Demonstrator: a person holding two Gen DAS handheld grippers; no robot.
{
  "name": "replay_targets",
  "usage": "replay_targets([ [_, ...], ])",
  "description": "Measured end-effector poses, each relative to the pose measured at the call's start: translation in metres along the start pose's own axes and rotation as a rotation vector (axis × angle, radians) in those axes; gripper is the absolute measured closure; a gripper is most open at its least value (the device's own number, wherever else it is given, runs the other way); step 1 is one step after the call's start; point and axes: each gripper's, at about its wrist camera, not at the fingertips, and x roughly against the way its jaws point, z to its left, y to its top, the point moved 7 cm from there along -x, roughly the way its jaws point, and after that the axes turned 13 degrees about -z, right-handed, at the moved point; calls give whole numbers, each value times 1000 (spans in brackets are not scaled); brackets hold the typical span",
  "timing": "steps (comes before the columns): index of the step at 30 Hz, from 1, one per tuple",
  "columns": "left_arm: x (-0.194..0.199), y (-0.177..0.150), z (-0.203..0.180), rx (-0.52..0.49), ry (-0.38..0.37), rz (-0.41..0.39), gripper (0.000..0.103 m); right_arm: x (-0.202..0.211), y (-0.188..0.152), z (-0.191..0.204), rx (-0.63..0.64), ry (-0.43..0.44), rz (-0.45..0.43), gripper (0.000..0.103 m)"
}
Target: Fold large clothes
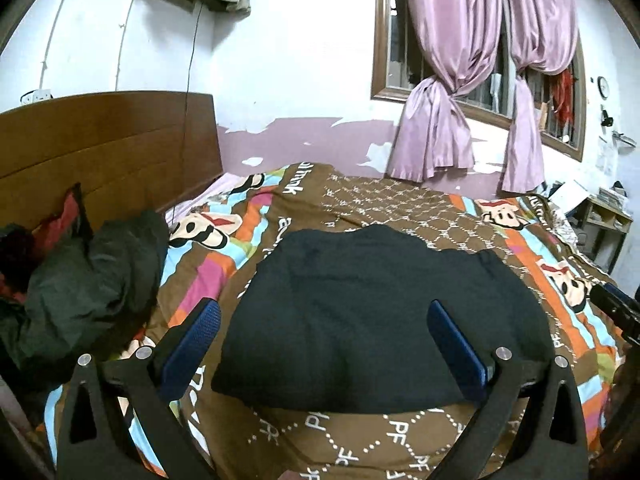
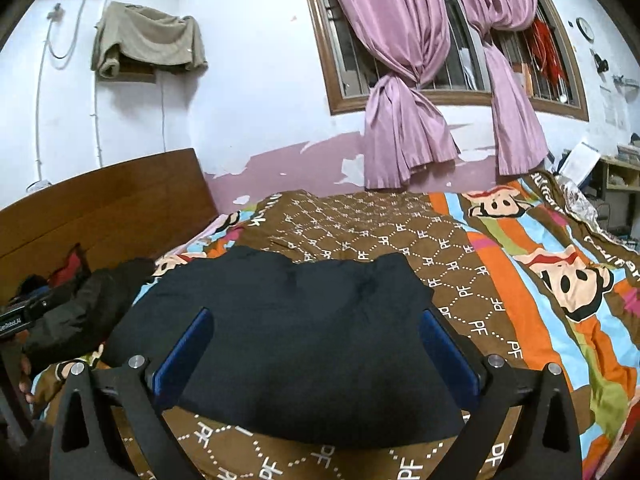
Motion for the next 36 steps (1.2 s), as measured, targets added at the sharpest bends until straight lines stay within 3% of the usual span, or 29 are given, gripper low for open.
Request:
replay_targets([
  [11, 40, -1, -16, -28, -50, -56, 2, 47, -3, 24, 4, 24, -39, 0],
  [15, 52, -7, -15, 5, -80, -52, 2, 63, -9, 34, 6, 41, -47, 0],
  [24, 77, -21, -17, -51, -68, -73, 2, 89, -26, 59, 68, 57, -61, 0],
  [36, 102, -48, -11, -51, -74, -85, 2, 110, -41, 71, 87, 43, -85, 0],
])
